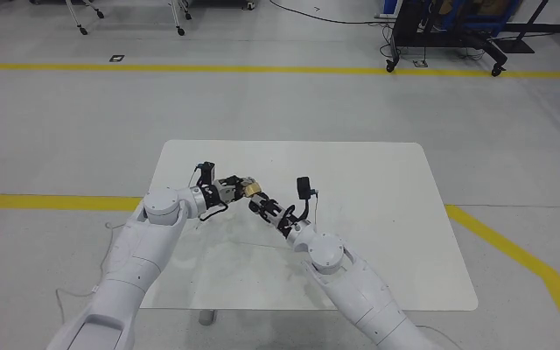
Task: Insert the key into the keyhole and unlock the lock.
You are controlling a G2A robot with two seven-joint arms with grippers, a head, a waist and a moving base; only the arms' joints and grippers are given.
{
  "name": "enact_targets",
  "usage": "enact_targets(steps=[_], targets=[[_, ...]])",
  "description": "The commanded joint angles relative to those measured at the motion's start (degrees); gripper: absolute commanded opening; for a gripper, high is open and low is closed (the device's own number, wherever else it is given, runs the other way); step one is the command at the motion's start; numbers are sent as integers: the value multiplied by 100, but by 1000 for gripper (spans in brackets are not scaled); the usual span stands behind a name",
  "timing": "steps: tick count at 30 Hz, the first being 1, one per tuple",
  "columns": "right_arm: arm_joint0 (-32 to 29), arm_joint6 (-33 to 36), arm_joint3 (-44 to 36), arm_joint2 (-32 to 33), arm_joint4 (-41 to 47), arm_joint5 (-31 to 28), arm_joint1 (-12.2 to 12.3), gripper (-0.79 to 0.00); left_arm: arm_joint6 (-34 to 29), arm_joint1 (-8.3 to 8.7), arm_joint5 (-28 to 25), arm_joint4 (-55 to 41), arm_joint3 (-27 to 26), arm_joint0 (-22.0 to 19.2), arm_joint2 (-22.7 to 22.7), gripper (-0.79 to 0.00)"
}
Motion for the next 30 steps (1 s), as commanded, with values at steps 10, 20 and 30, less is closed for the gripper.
enact_targets(steps=[10, 20, 30], targets=[[-56, 0, -130, 117, -14, -102, 16, -182, -44, -1, -36, 7, 40, -16, -2, -785], [-152, 56, -223, 226, 26, -224, 37, 0, 42, -8, 174, -128, 102, -44, -54, -785], [-227, 401, -224, 388, 501, -254, 56, -289, 180, 4, -126, -165, 29, 0, -162, -785]])
